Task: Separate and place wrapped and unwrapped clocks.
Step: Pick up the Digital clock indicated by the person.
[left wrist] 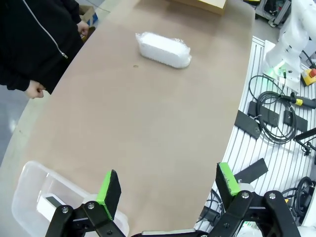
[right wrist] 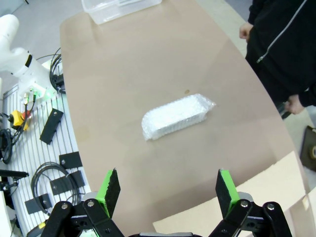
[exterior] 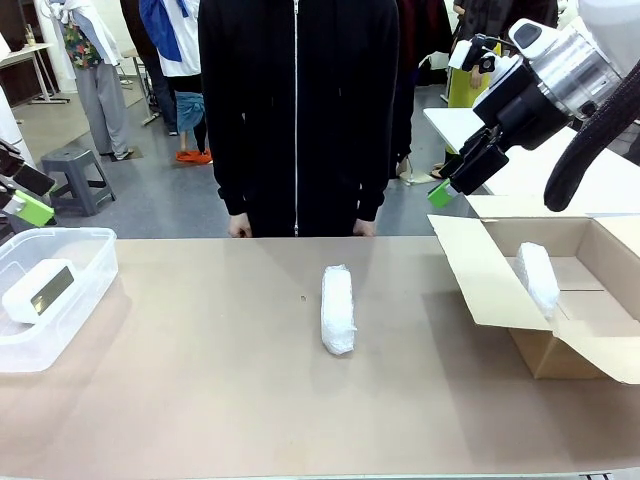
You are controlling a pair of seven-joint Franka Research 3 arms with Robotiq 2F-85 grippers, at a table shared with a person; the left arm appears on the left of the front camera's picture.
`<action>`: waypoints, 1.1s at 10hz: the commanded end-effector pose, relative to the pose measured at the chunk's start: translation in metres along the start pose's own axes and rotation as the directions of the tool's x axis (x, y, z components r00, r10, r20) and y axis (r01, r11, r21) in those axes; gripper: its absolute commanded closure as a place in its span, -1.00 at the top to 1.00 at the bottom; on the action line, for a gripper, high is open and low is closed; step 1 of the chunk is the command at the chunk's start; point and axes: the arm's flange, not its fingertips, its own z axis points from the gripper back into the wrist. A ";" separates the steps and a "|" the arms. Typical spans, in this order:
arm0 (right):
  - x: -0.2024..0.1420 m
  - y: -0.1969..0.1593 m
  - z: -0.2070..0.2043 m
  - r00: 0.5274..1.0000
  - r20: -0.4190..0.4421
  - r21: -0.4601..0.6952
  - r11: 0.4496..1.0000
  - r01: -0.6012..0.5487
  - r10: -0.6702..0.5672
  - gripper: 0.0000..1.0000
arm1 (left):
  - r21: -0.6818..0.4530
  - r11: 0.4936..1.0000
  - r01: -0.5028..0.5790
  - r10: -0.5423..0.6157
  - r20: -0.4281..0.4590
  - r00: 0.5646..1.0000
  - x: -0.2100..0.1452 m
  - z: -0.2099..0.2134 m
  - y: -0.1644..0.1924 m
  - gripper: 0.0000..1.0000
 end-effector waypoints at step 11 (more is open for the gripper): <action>0.002 -0.002 0.000 1.000 0.014 0.020 1.000 -0.002 0.001 1.00 | -0.006 1.000 -0.006 0.006 0.007 1.000 0.001 0.001 -0.001 1.00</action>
